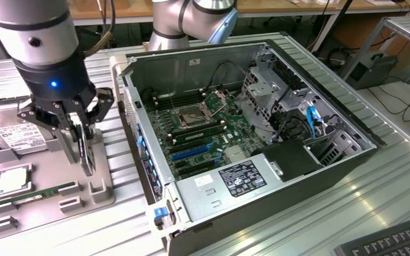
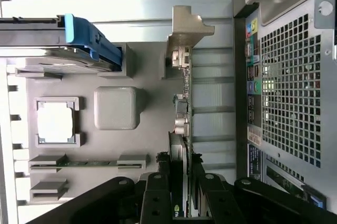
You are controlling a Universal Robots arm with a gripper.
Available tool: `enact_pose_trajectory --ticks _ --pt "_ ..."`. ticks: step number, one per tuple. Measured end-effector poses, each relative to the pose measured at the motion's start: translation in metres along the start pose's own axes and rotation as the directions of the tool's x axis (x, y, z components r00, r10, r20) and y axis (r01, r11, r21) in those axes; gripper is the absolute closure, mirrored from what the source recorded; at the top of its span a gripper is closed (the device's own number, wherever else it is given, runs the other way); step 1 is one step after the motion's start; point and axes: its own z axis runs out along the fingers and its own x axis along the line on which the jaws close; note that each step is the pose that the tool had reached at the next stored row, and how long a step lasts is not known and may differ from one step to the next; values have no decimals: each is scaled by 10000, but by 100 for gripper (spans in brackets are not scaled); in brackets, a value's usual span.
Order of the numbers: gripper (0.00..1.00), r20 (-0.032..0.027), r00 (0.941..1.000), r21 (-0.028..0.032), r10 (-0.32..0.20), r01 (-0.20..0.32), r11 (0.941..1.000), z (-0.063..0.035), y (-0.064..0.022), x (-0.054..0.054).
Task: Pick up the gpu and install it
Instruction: 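Pick up the gpu and move the gpu toward the slot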
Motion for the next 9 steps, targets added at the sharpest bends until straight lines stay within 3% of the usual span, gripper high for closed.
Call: enact_pose_trajectory --ticks 5,9 --pt "74 0 10000 -2 -4 4 10000 -241 5 -37" --pt "74 -2 10000 -6 -5 5 10000 -454 6 -131"
